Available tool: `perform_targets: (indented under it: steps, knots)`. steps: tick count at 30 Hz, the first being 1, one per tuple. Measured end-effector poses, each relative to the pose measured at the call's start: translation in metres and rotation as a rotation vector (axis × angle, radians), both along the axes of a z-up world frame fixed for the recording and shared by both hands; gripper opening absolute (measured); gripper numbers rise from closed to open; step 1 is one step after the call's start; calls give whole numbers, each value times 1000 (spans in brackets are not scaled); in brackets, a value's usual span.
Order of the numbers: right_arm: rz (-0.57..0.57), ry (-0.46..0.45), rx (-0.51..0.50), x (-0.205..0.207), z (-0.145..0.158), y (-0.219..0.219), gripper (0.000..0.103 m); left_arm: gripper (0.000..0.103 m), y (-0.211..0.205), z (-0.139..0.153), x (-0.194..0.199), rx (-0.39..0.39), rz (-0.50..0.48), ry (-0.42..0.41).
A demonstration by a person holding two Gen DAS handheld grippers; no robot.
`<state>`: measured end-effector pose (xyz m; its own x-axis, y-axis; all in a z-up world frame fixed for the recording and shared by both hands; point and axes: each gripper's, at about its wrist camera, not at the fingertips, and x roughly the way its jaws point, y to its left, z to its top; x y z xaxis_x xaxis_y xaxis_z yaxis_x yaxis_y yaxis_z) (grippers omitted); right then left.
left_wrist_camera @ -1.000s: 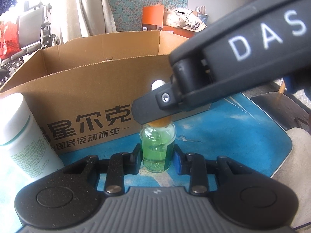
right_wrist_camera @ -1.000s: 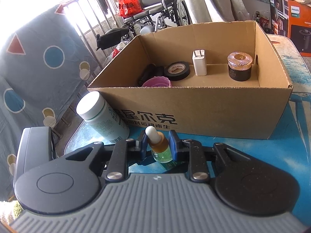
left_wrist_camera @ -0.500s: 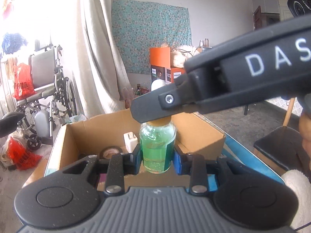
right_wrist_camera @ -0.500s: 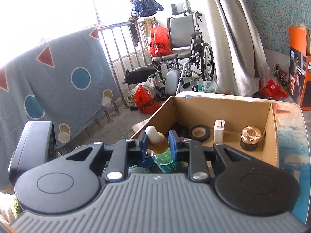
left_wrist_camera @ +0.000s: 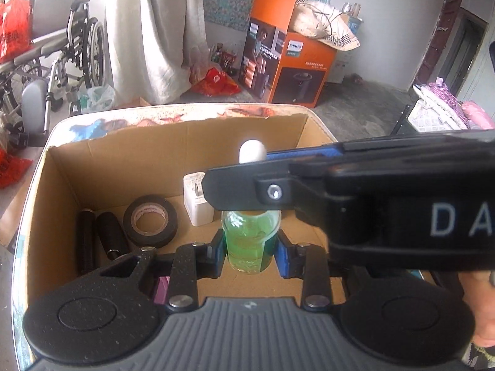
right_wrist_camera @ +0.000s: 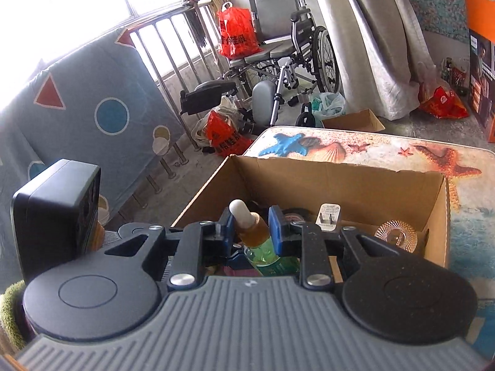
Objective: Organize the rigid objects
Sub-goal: 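Carry the dropper bottle into the box and open the right gripper, then move the right gripper to the white pill bottle and grasp its lid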
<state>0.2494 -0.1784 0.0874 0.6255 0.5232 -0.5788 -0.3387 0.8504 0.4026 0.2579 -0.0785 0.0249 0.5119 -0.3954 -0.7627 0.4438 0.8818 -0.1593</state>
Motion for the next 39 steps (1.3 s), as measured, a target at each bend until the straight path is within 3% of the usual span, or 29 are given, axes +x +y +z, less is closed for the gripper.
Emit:
perform_targets:
  steps: [8, 16, 19, 21, 28, 31, 34, 39]
  knots:
    - [37, 175, 60, 41, -55, -6, 23, 34, -2, -32, 32, 65, 32, 148]
    - [34, 259, 39, 51, -85, 2, 25, 38, 2, -36, 28, 58, 38, 177]
    - [19, 249, 31, 46, -86, 0, 25, 46, 0, -31, 19, 52, 29, 135]
    - [8, 247, 47, 43, -85, -4, 28, 58, -3, -23, 13, 38, 36, 100]
    - [-45, 150, 156, 8, -54, -22, 33, 65, -7, 10, -20, 23, 24, -37]
    - [-74, 100, 212, -18, -39, -30, 39, 68, -5, 26, -44, -1, 9, -86]
    - [-104, 29, 292, -60, -23, -41, 44, 81, 1, 40, -75, -42, -13, -142]
    - [-135, -41, 424, -126, -15, -52, 52, 90, 16, 50, -126, -54, -32, -200]
